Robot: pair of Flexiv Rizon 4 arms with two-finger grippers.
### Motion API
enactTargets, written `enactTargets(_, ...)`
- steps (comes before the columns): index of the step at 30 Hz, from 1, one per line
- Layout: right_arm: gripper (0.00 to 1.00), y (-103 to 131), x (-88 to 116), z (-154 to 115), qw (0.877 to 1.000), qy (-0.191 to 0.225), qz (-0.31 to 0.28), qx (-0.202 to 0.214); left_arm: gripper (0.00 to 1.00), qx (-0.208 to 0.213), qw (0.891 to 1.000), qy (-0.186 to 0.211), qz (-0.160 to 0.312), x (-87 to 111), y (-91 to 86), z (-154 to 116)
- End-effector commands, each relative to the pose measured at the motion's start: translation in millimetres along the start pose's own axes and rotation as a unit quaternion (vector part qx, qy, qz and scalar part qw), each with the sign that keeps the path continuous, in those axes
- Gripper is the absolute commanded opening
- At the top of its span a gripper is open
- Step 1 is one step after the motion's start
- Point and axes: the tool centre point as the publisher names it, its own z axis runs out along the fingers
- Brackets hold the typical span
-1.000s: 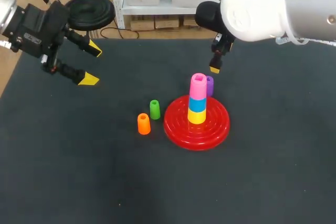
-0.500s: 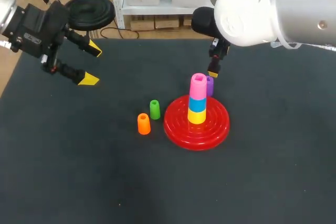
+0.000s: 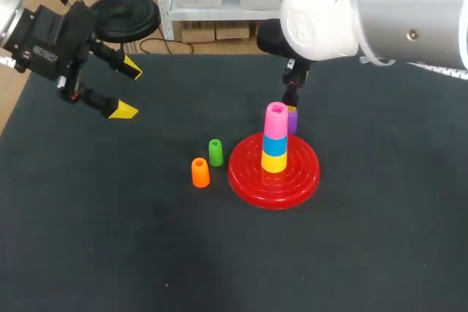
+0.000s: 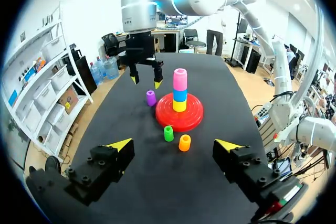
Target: Pick up and stack the cylinders on the red base in this order: pink,purple,orange,green
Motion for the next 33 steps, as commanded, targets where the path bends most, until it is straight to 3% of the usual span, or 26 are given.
enactTargets(1,1.0,-1.5,-5.2,6.1,1.0,0.009,-0.005,-0.001,1.0,-0.001,1.0,0.0,0.0,0.5,-0.9,0.2)
enactTargets(33,1.0,0.4,-12.6,31.8,0.999,0.024,-0.023,-0.014,1.0,-0.001,1.0,0.0,0.0,0.5,-0.9,0.2)
